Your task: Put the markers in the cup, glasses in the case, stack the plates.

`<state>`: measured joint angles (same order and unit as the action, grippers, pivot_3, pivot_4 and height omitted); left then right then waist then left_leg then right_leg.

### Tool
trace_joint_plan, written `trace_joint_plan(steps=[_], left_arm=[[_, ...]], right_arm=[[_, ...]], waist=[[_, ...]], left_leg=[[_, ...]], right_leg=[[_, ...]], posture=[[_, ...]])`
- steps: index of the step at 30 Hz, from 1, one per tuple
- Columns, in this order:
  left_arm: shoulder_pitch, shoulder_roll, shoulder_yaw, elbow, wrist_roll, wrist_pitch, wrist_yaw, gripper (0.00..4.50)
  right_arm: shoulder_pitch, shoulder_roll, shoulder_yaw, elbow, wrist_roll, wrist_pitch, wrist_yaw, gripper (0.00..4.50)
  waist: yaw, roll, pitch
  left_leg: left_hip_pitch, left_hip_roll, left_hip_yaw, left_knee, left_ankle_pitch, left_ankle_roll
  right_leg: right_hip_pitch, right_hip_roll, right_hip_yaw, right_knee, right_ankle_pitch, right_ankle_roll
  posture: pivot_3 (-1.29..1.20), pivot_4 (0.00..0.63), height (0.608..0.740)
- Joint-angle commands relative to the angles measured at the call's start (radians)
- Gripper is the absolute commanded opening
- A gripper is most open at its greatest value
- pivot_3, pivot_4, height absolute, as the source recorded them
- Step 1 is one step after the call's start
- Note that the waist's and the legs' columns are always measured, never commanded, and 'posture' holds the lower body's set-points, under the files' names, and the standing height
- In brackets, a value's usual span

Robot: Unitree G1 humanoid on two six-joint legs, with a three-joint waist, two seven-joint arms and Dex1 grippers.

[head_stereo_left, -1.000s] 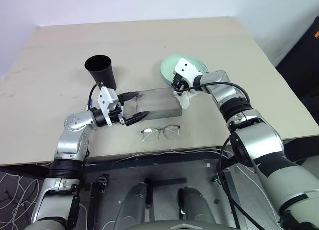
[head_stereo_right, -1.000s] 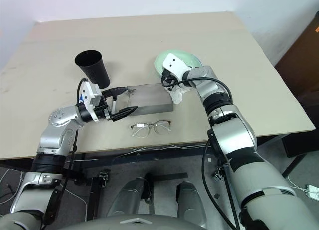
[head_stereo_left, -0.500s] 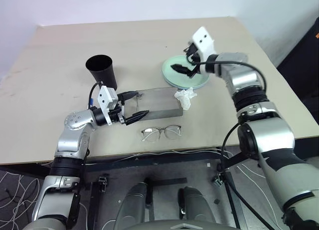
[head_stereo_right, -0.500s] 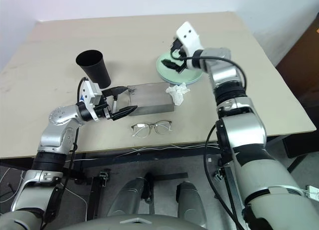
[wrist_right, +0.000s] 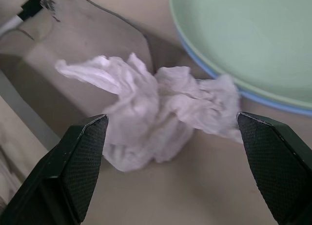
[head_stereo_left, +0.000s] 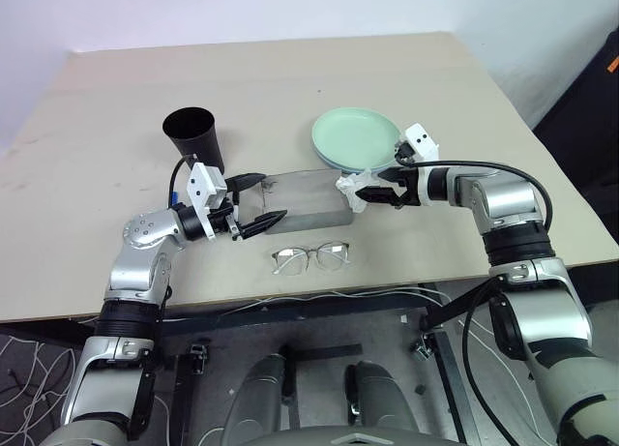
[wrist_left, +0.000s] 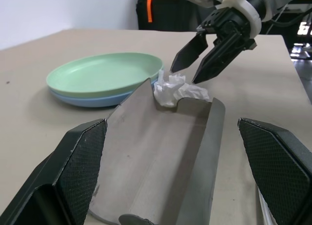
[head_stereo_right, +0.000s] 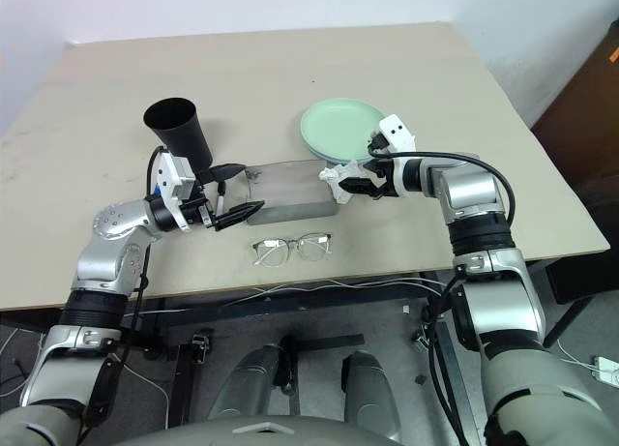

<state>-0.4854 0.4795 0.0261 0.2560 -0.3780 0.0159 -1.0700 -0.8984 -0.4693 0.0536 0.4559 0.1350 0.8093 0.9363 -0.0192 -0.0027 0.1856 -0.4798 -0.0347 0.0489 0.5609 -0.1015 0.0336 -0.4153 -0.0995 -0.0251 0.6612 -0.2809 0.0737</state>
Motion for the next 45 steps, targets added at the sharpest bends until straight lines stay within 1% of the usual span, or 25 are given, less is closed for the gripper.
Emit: trace_joint_plan(steps=[1, 8, 12, 13, 15, 17, 20, 26, 31, 34, 39, 42, 45], left_arm=[[-0.024, 0.012, 0.013, -0.001, 0.004, -0.018, -0.008, 4.5], [-0.039, 0.004, 0.008, 0.013, 0.008, -0.023, -0.012, 4.5], [-0.042, 0.004, 0.01, 0.015, 0.01, -0.025, -0.013, 4.5], [-0.042, 0.005, 0.01, 0.016, 0.011, -0.025, -0.013, 4.5], [-0.042, 0.006, 0.011, 0.017, 0.014, -0.026, -0.012, 4.5], [-0.042, 0.006, 0.012, 0.015, 0.015, -0.025, -0.011, 4.5], [-0.042, 0.006, 0.015, 0.017, 0.015, -0.024, -0.012, 4.5], [-0.045, 0.007, 0.017, 0.023, 0.016, -0.029, -0.013, 4.5], [-0.046, 0.007, 0.015, 0.027, 0.019, -0.031, -0.012, 4.5], [-0.046, 0.007, 0.016, 0.028, 0.021, -0.033, -0.011, 4.5], [-0.045, 0.008, 0.015, 0.027, 0.023, -0.033, -0.008, 4.5], [-0.045, 0.01, 0.017, 0.026, 0.023, -0.032, -0.006, 4.5], [-0.045, 0.014, 0.021, 0.023, 0.023, -0.032, -0.002, 4.5]], right_arm=[[-0.006, 0.021, -0.026, -0.027, 0.024, 0.017, -0.055, 4.43], [-0.026, 0.059, -0.02, 0.053, 0.03, 0.003, -0.12, 4.43], [-0.031, 0.056, 0.02, 0.089, -0.008, -0.036, -0.152, 4.43], [-0.029, 0.054, 0.024, 0.091, -0.012, -0.049, -0.155, 4.26], [-0.026, 0.052, 0.021, 0.087, -0.01, -0.071, -0.158, 3.82], [-0.016, 0.04, 0.019, 0.054, 0.003, -0.068, -0.136, 3.21], [-0.016, 0.024, 0.007, 0.009, 0.029, -0.034, -0.109, 2.1], [-0.013, -0.007, -0.012, -0.095, 0.092, 0.039, -0.056, 0.07], [-0.009, -0.007, -0.05, -0.15, 0.137, 0.058, -0.07, 0.02], [-0.016, -0.014, -0.097, -0.178, 0.182, 0.055, -0.066, 0.02], [-0.076, -0.006, -0.176, -0.141, 0.234, 0.025, -0.103, 0.02], [-0.125, 0.014, -0.203, -0.086, 0.234, -0.065, -0.133, 0.02], [-0.214, 0.041, -0.225, 0.087, 0.194, -0.191, -0.222, 0.02]], waist=[[0.001, 0.0, 0.0], [0.005, 0.0, 0.0], [0.004, 0.0, 0.0], [0.004, 0.0, 0.0], [0.005, 0.0, 0.0], [0.005, 0.0, 0.0], [0.006, 0.0, 0.0], [0.005, 0.0, 0.0], [0.004, 0.0, 0.0], [0.005, 0.0, 0.0], [0.006, 0.0, 0.0], [0.004, 0.0, 0.0], [0.001, 0.0, 0.0]], left_leg=[[0.0, 0.0, 0.0, 0.0, 0.0, 0.0], [0.0, 0.0, 0.0, 0.0, 0.0, 0.001], [0.0, 0.0, 0.0, -0.001, 0.0, 0.001], [0.0, 0.0, 0.0, -0.001, 0.0, 0.001], [0.0, 0.0, 0.0, -0.001, 0.0, 0.001], [0.0, 0.0, 0.0, -0.001, 0.0, 0.001], [0.0, 0.0, 0.0, -0.001, -0.001, 0.001], [0.0, 0.0, 0.0, -0.002, -0.001, 0.001], [0.0, 0.001, 0.0, -0.002, -0.001, 0.001], [0.0, 0.001, 0.0, -0.002, -0.001, 0.001], [-0.001, 0.001, 0.0, -0.002, -0.001, 0.001], [-0.001, 0.001, 0.0, -0.003, -0.001, 0.001], [0.0, 0.001, 0.0, -0.003, -0.001, 0.001]], right_leg=[[0.0, 0.0, 0.0, -0.001, 0.0, 0.0], [0.002, 0.0, -0.002, -0.007, 0.001, -0.001], [0.002, 0.001, -0.003, -0.008, 0.003, 0.001], [0.002, 0.001, -0.003, -0.008, 0.003, 0.001], [0.002, 0.001, -0.003, -0.008, 0.003, 0.001], [0.003, 0.0, -0.004, -0.008, 0.003, 0.001], [0.004, 0.0, -0.004, -0.01, 0.004, 0.0], [0.003, 0.001, -0.004, -0.011, 0.004, 0.0], [0.003, 0.001, -0.003, -0.012, 0.004, 0.0], [0.003, 0.001, -0.004, -0.013, 0.004, 0.0], [0.004, 0.0, -0.004, -0.014, 0.004, 0.0], [0.003, 0.0, -0.004, -0.014, 0.004, 0.0], [0.003, 0.001, -0.003, -0.014, 0.004, 0.0]], posture=[[0.0, 0.15, 0.727], [0.0, 0.15, 0.727], [0.0, 0.15, 0.727], [0.0, 0.15, 0.727], [0.0, 0.15, 0.727], [0.0, 0.15, 0.727], [0.0, 0.15, 0.727], [0.0, 0.15, 0.727], [0.0, 0.15, 0.727], [0.0, 0.15, 0.727], [0.0, 0.15, 0.727], [0.0, 0.15, 0.727], [0.0, 0.15, 0.727]])
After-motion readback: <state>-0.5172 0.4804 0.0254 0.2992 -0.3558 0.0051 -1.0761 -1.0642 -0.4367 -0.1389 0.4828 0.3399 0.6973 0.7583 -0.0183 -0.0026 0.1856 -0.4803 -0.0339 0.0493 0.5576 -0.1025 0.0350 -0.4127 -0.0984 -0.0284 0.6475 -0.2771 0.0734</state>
